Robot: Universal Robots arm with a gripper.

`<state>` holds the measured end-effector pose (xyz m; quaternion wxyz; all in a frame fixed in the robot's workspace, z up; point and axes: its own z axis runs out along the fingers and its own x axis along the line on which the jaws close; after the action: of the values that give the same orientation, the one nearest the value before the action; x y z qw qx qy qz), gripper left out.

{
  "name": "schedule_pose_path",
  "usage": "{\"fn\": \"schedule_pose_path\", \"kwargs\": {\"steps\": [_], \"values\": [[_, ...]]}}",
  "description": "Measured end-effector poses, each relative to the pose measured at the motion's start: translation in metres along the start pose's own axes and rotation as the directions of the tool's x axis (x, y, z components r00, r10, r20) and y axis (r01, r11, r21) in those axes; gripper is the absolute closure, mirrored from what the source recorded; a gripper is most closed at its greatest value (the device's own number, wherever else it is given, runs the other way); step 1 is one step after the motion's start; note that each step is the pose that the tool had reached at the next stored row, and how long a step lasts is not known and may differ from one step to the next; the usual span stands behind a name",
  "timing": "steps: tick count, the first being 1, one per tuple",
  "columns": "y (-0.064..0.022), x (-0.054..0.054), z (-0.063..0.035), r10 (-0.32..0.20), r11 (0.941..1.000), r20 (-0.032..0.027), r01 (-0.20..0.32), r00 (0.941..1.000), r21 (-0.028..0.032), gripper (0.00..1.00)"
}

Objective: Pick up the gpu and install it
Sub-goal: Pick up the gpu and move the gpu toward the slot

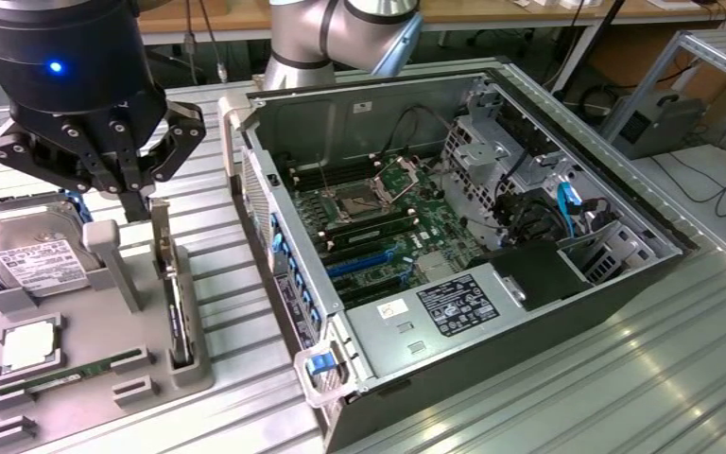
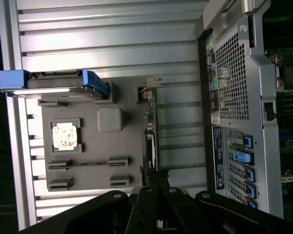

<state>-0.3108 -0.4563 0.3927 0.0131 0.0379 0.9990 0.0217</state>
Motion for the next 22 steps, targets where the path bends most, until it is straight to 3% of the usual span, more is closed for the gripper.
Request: {"fn": "schedule_pose_path", "kwargs": {"steps": [11,15,16,17,22], "values": [[0.0,0.0,0.0,0.0,1.0,-0.0001,0.0,1.0,0.0001,0.89],[0.0,0.0,0.0,0.0,1.0,-0.0001,0.0,1.0,0.0,0.64],[0.0,0.0,0.0,0.0,1.0,-0.0001,0.0,1.0,0.0,0.64],[0.0,0.0,0.0,0.0,1.0,-0.0001,0.0,1.0,0.0,0.58],[-0.0002,0.0001,0.0045,0.0,1.0,0.0,0.0,1.0,-0.0001,0.58]]}}
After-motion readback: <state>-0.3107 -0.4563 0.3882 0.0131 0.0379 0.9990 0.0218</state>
